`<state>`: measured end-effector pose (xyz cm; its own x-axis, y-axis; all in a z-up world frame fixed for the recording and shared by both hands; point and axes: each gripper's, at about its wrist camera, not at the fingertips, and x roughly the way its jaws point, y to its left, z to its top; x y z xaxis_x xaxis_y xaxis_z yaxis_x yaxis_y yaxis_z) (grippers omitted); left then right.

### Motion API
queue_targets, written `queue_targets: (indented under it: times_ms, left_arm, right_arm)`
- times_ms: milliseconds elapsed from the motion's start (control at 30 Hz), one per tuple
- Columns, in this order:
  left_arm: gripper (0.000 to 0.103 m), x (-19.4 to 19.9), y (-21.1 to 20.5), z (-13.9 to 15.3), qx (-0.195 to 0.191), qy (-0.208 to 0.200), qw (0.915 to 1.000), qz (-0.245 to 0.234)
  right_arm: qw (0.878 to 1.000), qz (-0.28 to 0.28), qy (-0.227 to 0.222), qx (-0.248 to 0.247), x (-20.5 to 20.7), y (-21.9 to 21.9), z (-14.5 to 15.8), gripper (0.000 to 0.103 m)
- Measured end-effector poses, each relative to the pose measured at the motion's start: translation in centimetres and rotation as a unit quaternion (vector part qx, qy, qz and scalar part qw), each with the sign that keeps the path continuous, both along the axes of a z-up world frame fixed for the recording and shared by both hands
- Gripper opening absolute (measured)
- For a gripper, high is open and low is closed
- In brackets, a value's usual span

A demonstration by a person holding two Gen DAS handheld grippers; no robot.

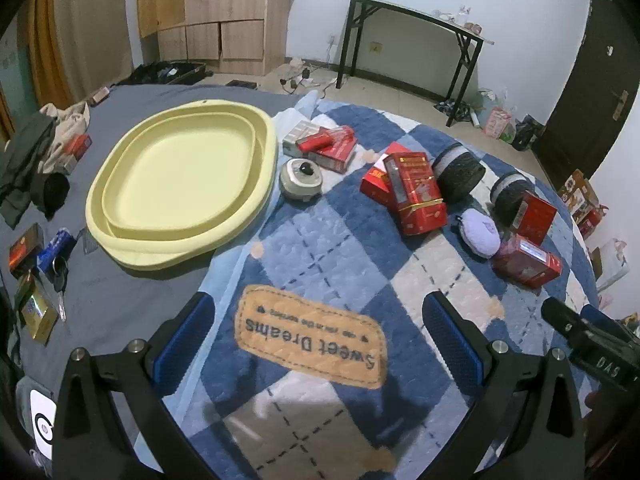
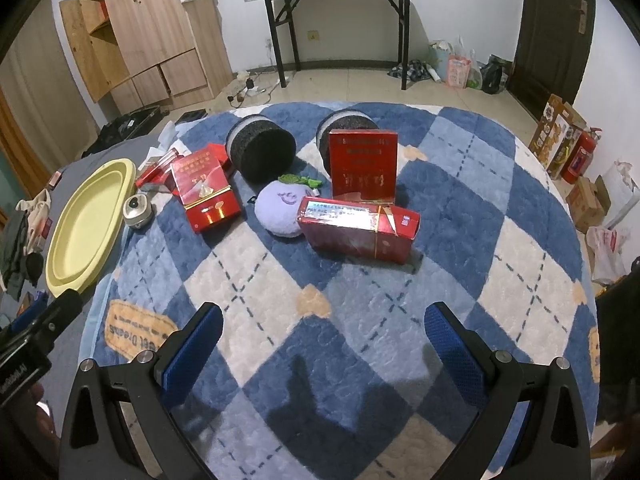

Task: Organize rigid objects

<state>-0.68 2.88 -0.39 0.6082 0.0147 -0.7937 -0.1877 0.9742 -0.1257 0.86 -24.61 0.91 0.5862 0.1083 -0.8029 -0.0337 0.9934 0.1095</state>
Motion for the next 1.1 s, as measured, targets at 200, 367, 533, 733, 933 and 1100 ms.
queue_targets:
  times_ms: [200, 367, 533, 733, 933, 1100]
  left_arm:
    - [0.103, 3.7, 1.1, -0.2, 0.046, 0.014, 0.998, -0.041]
    - [0.103, 8.3, 1.3, 0.2, 0.111, 0.012, 0.9859, -0.124]
    - [0.103, 12.4, 3.7, -2.8, 0.047, 0.068, 0.9934, -0.08]
    - [0.103, 14.9, 3.3, -5.3, 0.015, 0.091, 0.9949, -0.042]
    - [0.103, 16.7, 2.0, -6.1, 0.07, 0.091, 0.9904, -0.078]
    - [0.103, 17.5, 3.1, -7.2, 0.045, 0.092, 0.9912, -0.083]
  right_arm:
    - [1.0, -0.007, -0.003, 0.008, 0.7, -0.5, 0.1, 0.103]
    - [0.999, -0.039, 0.013, 0.009, 2.3, -1.7, -0.8, 0.103]
    - [0.997, -0.068, 0.017, 0.027, 4.2, -2.9, -1.5, 0.103]
    - [0.996, -0.082, 0.023, 0.04, 6.3, -2.6, -2.5, 0.103]
    - [0.994, -0.081, 0.039, 0.058, 7.5, -2.4, -3.6, 0.103]
    - [0.993, -0.089, 0.039, 0.07, 7.7, -3.1, -3.6, 0.103]
